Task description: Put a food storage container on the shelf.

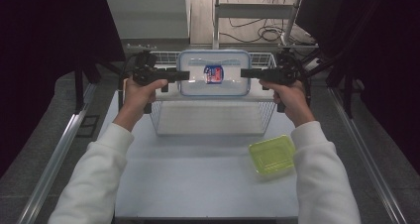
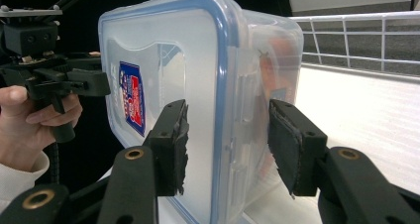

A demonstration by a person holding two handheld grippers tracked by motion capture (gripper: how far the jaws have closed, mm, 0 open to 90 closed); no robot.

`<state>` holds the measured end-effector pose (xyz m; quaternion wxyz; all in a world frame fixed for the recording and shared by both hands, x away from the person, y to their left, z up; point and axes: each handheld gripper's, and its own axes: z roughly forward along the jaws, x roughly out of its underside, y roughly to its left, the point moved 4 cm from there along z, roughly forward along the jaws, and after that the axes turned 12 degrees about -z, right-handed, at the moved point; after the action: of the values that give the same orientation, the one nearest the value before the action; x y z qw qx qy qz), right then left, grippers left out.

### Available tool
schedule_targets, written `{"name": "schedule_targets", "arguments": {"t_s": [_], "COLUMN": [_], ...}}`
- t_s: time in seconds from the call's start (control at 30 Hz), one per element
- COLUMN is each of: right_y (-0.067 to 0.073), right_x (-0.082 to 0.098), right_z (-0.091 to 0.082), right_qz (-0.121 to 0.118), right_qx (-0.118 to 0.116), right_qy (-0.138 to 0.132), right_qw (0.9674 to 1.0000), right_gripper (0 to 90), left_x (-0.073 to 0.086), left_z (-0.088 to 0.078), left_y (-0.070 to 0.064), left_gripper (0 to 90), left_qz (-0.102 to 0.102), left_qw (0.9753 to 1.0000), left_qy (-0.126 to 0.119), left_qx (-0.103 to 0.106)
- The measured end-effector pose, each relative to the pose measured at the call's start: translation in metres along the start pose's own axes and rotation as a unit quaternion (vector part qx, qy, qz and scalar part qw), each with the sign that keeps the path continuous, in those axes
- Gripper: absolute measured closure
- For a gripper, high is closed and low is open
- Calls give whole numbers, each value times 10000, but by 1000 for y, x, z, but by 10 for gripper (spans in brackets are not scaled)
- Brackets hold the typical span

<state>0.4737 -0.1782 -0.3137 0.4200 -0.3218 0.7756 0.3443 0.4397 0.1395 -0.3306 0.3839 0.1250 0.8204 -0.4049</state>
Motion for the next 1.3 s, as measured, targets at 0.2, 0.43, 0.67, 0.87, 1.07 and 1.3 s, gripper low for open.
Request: {"name": "schedule_targets", "arguments": {"t_s": [0.2,0.43,0.67,0.87,1.07,1.3], "right_y": [-3,-7,-10,-9,-8,-5], "right_x": [-2,-4,-4,1,2,6], "right_z": [3,6,10,16,10,-3], "right_qz": [160,452,569,654,605,531], "right_qx": [30,71,328,548,568,533], "right_qy": [27,-16,-54,16,-18,-150], "right_qw": [9999,9990,9978,9964,9965,9971], "right_gripper": [505,499,496,502,507,493], "left_x": [-3,-8,-11,-13,-15,-10], "left_z": [3,10,17,24,21,-8], "left_y": [4,5,11,23,22,8], "left_gripper": [433,382,331,206,199,398], "left_qz": [-176,-251,-466,-741,-655,-421], "left_qw": [9998,9997,9989,9962,9956,9965], "left_qy": [-13,-23,-52,-108,-170,-579], "left_qx": [48,-65,-72,-446,-645,-422]}}
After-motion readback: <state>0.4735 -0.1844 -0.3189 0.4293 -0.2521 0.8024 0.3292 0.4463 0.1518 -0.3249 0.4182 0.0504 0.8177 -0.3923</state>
